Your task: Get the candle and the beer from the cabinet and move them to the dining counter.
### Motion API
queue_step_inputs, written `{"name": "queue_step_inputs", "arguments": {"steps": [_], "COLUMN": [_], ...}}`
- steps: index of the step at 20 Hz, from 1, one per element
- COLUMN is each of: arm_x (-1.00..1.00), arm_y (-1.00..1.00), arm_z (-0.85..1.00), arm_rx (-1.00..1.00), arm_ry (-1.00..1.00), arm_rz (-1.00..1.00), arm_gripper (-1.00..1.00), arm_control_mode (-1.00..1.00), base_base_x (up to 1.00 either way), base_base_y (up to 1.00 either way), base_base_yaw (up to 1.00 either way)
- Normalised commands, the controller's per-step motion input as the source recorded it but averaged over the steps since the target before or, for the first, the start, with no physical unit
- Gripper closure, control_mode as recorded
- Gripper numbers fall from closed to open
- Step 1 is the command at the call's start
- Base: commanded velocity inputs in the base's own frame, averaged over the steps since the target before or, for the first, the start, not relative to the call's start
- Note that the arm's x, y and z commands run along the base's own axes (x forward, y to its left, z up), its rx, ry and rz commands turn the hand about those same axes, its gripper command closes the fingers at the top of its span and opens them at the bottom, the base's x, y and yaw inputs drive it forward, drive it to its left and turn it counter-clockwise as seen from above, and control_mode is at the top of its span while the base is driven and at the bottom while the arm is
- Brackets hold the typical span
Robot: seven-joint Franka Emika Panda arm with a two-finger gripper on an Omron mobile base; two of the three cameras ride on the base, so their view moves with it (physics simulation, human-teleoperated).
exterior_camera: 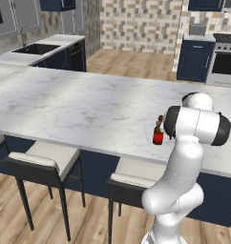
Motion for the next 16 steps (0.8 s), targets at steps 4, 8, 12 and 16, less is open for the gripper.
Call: {"name": "queue_step_inputs", "arguments": {"steps": [4,8,12,16], "arm_x": [0.00,0.00,0.00,0.00], "arm_y": [0.00,0.00,0.00,0.00], "arm_z": [-0.28,-0.10,0.00,0.08], "arm_rx": [0.00,0.00,0.00,0.00], "arm_ry": [0.00,-0.01,0.00,0.00], "arm_rz": [0.03,0.02,0.01,0.00], "arm_gripper": [-1.00,-1.00,-1.00,-1.00], "arm_control_mode": [-1.00,-1.00,-1.00,-1.00], "base_base_x": [0.00,0.00,0.00,0.00], "base_base_y": [0.00,0.00,0.00,0.00], "base_base_yaw": [0.00,0.00,0.00,0.00]}}
